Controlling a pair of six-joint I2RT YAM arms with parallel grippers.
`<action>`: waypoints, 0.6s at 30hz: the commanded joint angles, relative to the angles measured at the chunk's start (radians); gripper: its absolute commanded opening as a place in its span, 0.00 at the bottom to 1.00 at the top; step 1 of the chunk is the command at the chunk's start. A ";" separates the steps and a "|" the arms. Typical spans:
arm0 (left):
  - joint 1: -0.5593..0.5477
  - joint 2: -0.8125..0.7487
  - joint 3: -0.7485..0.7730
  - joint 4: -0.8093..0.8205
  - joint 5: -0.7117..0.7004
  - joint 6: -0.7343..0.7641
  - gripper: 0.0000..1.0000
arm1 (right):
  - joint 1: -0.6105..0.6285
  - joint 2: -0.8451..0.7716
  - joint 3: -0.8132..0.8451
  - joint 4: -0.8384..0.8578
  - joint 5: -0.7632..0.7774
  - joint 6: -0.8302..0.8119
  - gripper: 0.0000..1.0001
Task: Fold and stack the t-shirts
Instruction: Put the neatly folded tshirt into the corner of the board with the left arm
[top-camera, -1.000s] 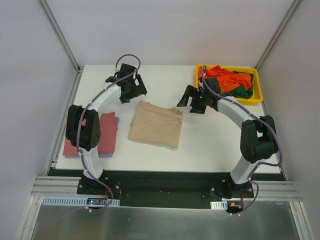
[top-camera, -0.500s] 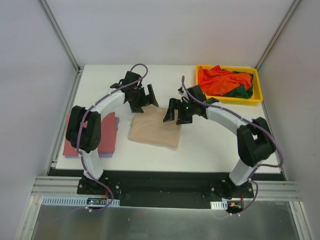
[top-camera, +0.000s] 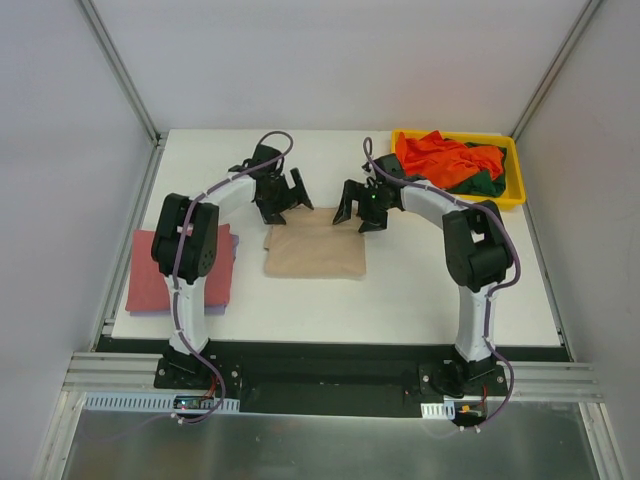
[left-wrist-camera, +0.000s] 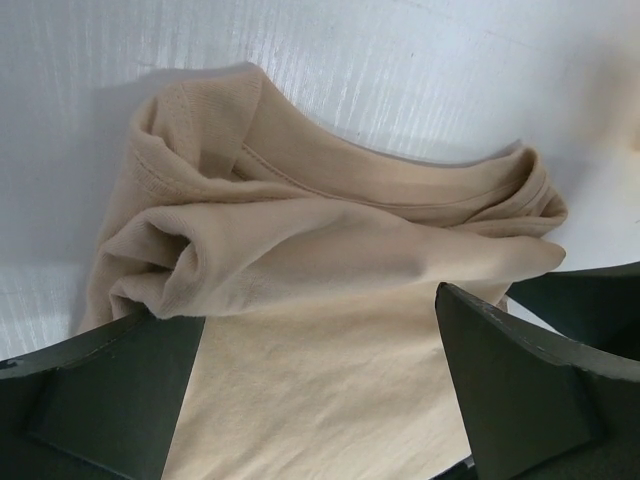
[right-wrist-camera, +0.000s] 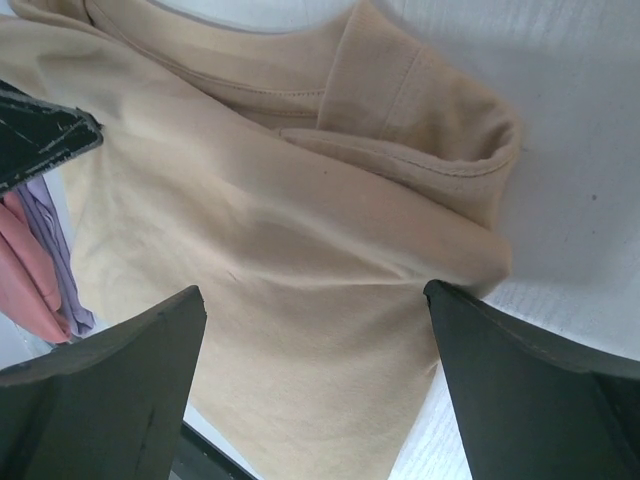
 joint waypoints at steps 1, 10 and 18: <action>-0.001 -0.073 -0.089 -0.052 -0.054 0.046 0.99 | 0.010 -0.022 -0.016 -0.092 0.052 -0.029 0.96; -0.147 -0.476 -0.415 -0.053 -0.111 0.098 0.99 | 0.131 -0.406 -0.266 -0.156 0.166 -0.087 0.96; -0.190 -0.812 -0.624 -0.055 -0.301 0.044 0.99 | 0.176 -0.970 -0.574 -0.164 0.454 0.071 0.96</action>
